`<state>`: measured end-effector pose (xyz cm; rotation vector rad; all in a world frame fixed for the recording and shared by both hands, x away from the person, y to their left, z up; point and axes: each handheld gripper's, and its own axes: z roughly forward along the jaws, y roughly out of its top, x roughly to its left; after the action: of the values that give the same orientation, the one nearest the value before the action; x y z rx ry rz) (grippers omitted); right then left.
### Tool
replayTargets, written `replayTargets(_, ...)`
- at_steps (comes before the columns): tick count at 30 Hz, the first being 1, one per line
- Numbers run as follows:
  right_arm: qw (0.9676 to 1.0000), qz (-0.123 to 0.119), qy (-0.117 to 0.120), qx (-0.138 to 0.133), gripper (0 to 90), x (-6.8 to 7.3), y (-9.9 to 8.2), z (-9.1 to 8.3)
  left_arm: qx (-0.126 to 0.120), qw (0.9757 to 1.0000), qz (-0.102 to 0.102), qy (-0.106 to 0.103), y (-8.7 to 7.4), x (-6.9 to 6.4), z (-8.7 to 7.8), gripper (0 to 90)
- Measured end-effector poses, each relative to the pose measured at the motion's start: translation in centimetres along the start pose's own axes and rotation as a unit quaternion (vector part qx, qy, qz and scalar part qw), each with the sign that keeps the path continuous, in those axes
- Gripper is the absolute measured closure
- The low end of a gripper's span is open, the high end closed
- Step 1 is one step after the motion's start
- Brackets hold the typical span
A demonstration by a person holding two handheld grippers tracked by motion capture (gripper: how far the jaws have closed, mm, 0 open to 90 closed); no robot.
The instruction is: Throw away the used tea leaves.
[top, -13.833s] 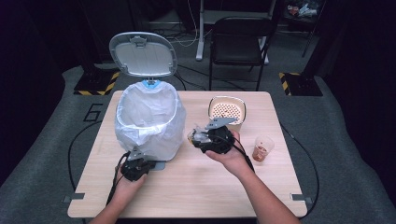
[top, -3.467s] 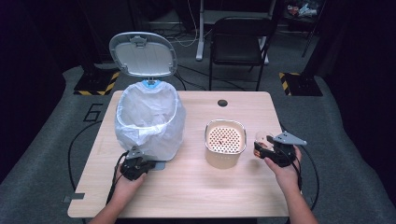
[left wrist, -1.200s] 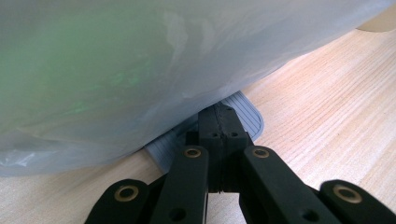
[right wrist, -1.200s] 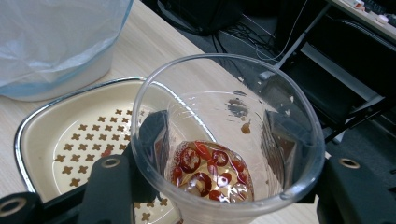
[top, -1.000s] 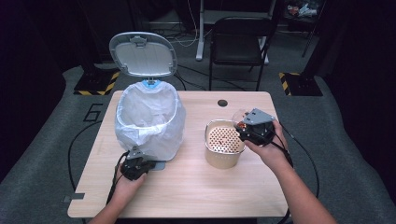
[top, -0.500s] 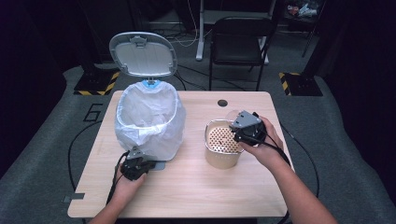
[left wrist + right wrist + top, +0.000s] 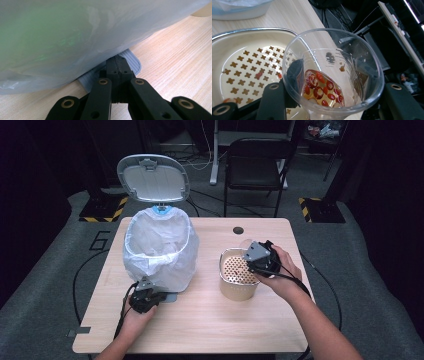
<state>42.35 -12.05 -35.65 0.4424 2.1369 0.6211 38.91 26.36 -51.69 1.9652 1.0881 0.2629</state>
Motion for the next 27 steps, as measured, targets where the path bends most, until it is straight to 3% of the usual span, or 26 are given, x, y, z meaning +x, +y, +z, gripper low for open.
replayTargets(8, 0.9996, -0.025, -0.007, 0.007, 44.5, 0.2, 0.6, 0.0, 0.006, 0.9999, 0.007, 0.005, 0.0, 0.1, -0.1, 90.0)
replayTargets(12, 0.9993, -0.035, -0.007, 0.015, 44.6, 0.3, 0.6, 0.1, -0.003, 1.0, -0.005, -0.001, 0.0, -0.1, 0.0, 90.0)
replayTargets(14, 0.9986, -0.047, -0.013, 0.021, 44.6, 0.5, 0.7, 0.2, 0.001, 1.0, -0.001, 0.006, 0.0, 0.0, 0.0, 90.0)
replayTargets(16, 0.9965, -0.078, -0.015, 0.027, 44.6, 0.5, 0.9, 0.2, 0.002, 1.0, 0.0, 0.005, 0.0, 0.1, 0.0, 90.0)
replayTargets(18, 0.9964, -0.08, -0.016, 0.026, 44.7, 0.7, 0.9, 0.3, 0.002, 1.0, 0.0, 0.006, 0.0, 0.1, 0.0, 90.0)
replayTargets(19, 0.9945, -0.098, -0.015, 0.034, 44.7, 0.8, 1.1, 0.3, 0.002, 1.0, 0.0, 0.006, 0.0, 0.1, 0.0, 90.0)
replayTargets(20, 0.9945, -0.098, -0.015, 0.034, 44.7, 0.8, 1.1, 0.3, 0.002, 1.0, 0.0, 0.006, 0.0, 0.1, 0.0, 90.0)
replayTargets(21, 0.9919, -0.121, -0.017, 0.035, 44.7, 0.8, 1.1, 0.5, 0.002, 1.0, -0.001, 0.005, 0.0, 0.0, 0.0, 90.0)
replayTargets(26, 0.9901, -0.13, -0.023, 0.047, 44.7, 1.4, 1.2, 0.5, 0.002, 1.0, 0.0, 0.005, 0.0, 0.0, 0.0, 90.0)
replayTargets(27, 0.9869, -0.152, -0.026, 0.048, 44.8, 1.5, 1.3, 0.5, 0.002, 1.0, 0.0, 0.006, 0.0, 0.0, 0.0, 90.0)
